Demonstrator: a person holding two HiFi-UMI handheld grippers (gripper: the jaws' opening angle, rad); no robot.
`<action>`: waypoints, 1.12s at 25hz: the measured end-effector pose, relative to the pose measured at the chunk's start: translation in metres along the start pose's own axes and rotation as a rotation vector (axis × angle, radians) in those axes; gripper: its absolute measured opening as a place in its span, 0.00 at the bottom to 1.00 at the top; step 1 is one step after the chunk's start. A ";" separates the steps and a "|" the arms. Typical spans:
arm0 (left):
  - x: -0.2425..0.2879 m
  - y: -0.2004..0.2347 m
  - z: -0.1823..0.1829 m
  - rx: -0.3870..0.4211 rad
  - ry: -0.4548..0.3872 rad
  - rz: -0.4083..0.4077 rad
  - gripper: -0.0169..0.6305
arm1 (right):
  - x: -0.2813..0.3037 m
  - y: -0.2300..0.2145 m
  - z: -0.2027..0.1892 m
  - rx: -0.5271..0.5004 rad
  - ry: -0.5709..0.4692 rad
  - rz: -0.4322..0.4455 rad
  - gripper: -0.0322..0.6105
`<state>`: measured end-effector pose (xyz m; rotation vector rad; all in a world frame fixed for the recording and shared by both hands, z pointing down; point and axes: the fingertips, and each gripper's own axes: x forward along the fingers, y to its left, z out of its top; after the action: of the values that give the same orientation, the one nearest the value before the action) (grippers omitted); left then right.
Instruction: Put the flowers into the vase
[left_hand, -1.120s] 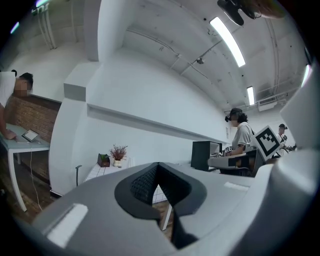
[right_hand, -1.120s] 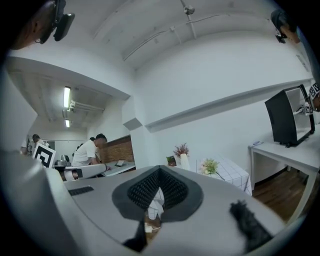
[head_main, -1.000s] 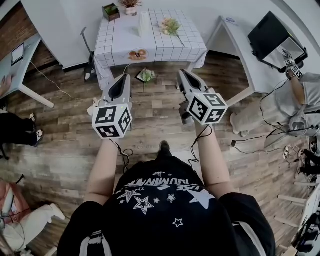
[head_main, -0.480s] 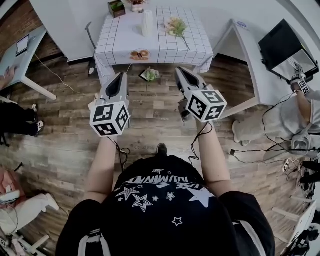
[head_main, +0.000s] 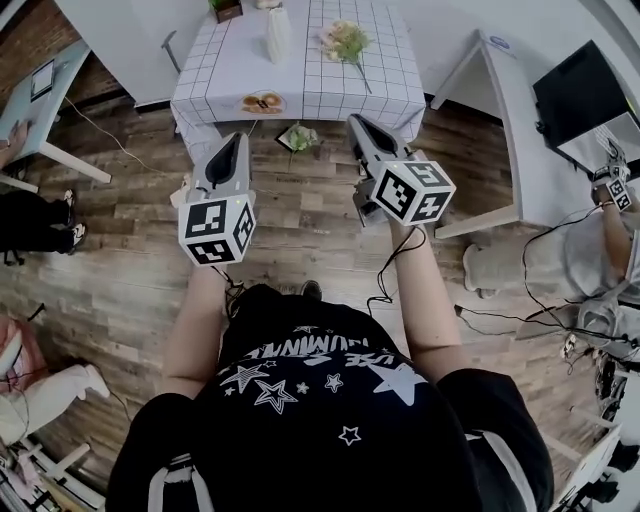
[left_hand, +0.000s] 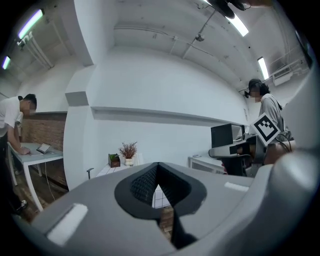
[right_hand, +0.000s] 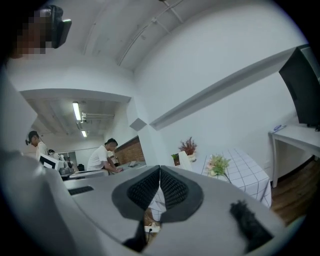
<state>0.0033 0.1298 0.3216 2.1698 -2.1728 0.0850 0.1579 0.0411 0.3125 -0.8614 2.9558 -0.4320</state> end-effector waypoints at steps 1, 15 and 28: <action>0.003 -0.002 -0.002 0.003 0.008 0.002 0.04 | 0.001 -0.003 -0.001 0.004 0.003 0.006 0.07; 0.065 0.013 -0.013 0.031 0.040 -0.010 0.04 | 0.032 -0.054 -0.002 0.064 0.015 -0.041 0.07; 0.165 0.065 0.005 -0.042 -0.064 -0.211 0.04 | 0.138 -0.100 0.012 0.098 -0.003 -0.127 0.07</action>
<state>-0.0624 -0.0344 0.3319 2.3933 -1.9418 -0.0418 0.0947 -0.1161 0.3342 -1.0399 2.8595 -0.5750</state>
